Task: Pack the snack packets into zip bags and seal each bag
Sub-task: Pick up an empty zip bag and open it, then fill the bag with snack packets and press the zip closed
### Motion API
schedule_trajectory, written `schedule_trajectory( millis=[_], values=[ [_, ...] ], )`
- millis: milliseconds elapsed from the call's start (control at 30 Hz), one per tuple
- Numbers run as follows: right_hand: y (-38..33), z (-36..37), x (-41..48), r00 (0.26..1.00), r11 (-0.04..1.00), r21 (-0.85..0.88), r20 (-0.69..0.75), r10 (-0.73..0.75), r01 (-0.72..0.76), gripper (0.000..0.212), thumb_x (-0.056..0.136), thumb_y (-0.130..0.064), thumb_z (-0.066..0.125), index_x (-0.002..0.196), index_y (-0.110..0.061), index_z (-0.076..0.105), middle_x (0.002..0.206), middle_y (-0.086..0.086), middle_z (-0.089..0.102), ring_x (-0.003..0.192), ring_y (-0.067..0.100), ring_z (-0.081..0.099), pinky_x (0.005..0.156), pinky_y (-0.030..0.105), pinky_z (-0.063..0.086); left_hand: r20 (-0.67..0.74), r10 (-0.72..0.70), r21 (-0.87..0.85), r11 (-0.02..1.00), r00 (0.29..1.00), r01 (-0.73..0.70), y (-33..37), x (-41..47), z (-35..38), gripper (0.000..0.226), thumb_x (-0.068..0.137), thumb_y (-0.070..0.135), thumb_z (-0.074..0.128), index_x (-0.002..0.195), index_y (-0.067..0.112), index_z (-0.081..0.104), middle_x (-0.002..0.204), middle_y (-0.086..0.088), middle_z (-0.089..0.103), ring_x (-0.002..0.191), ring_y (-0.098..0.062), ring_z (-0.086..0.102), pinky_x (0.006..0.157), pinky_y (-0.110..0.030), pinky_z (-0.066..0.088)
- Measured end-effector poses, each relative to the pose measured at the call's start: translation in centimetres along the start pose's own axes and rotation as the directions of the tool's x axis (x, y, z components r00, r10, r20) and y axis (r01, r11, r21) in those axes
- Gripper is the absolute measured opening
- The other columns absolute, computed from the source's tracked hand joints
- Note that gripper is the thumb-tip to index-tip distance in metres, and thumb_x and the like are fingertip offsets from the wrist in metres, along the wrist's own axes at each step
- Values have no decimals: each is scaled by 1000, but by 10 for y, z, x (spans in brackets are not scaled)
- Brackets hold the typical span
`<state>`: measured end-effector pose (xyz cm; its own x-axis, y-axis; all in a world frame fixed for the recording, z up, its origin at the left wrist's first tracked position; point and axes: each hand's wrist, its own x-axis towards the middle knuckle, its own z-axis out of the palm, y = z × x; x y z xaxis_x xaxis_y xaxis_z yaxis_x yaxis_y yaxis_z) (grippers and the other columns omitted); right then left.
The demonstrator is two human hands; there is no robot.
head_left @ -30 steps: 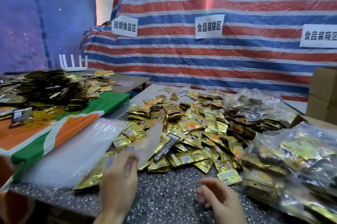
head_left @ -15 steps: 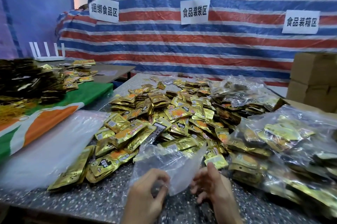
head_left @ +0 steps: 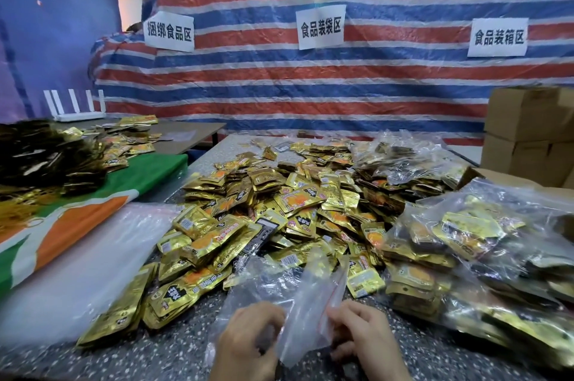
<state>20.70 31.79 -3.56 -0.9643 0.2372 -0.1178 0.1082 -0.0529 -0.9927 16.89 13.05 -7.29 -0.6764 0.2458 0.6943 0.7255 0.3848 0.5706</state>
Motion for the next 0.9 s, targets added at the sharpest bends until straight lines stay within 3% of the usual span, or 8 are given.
schedule_trajectory(
  millis=[100, 167, 300, 367, 433, 500, 700, 900],
  values=[
    [0, -3, -3, 997, 998, 26, -55, 56, -54, 49, 89, 10, 57, 45, -11, 58, 55, 12, 50, 49, 22, 50, 42, 29, 48, 45, -225, -166, 959, 973, 230, -3, 1, 2, 50, 72, -12, 72, 74, 36, 59, 75, 7, 63, 56, -6, 50, 50, -18, 41],
    [1, -7, -4, 991, 997, -23, -111, 69, -72, 41, 88, 8, 61, 51, -7, 58, 54, 12, 50, 47, 22, 52, 46, 34, 51, 130, -293, -253, 914, 947, 317, -2, 4, 0, 47, 73, -7, 64, 82, 39, 63, 81, 4, 64, 59, -8, 56, 53, -16, 45],
    [2, -7, -7, 985, 956, -286, -169, 22, -71, 11, 82, -3, 73, 83, -3, 62, 61, 9, 69, 47, 25, 61, 55, 42, 55, 381, -395, -89, 884, 836, 458, -3, 15, -8, 49, 67, 20, 51, 101, 52, 64, 91, 25, 64, 91, -3, 63, 79, -23, 52],
    [0, -1, -10, 986, 936, -338, -159, 46, -98, 30, 79, -11, 78, 97, -17, 54, 70, 6, 74, 54, 25, 68, 61, 42, 56, 422, -496, -18, 832, 759, 555, 8, 22, -6, 22, 86, 38, 50, 89, 46, 71, 87, 25, 66, 88, 2, 62, 84, -28, 51],
    [-2, 6, -12, 984, 887, -450, -173, 30, -106, 46, 75, -27, 82, 100, -32, 43, 76, -4, 75, 64, 14, 71, 66, 35, 55, 384, -572, 104, 807, 725, 581, 18, 28, -2, 66, 88, 81, 27, 74, 31, 69, 85, 19, 64, 84, 3, 59, 83, -28, 46],
    [-4, 11, -15, 978, 810, -584, -198, -67, -63, 48, 75, -37, 80, 98, -37, 38, 84, -9, 71, 73, 1, 66, 67, 25, 50, 335, -565, 276, 824, 754, 495, 30, 33, 0, 99, 59, 104, -1, 66, 24, 58, 84, 16, 60, 76, 3, 54, 80, -24, 39],
    [-9, 16, -22, 975, 670, -739, -95, -201, 66, 26, 88, -21, 66, 89, -35, 43, 98, -11, 60, 82, -7, 54, 69, 13, 42, 398, -619, 504, 764, 677, 403, 59, 49, 4, 91, 50, 105, 16, 89, 35, 58, 101, 17, 54, 107, -13, 50, 104, -43, 32],
    [-11, 19, -29, 972, 616, -774, -4, -233, 145, 14, 88, -37, 69, 86, -40, 56, 99, -10, 58, 86, -3, 57, 73, 11, 42, 384, -618, 578, 740, 686, 343, 58, 50, 4, 44, 90, 61, 42, 65, 29, 58, 101, 15, 55, 114, -13, 46, 111, -45, 28]
  ],
)
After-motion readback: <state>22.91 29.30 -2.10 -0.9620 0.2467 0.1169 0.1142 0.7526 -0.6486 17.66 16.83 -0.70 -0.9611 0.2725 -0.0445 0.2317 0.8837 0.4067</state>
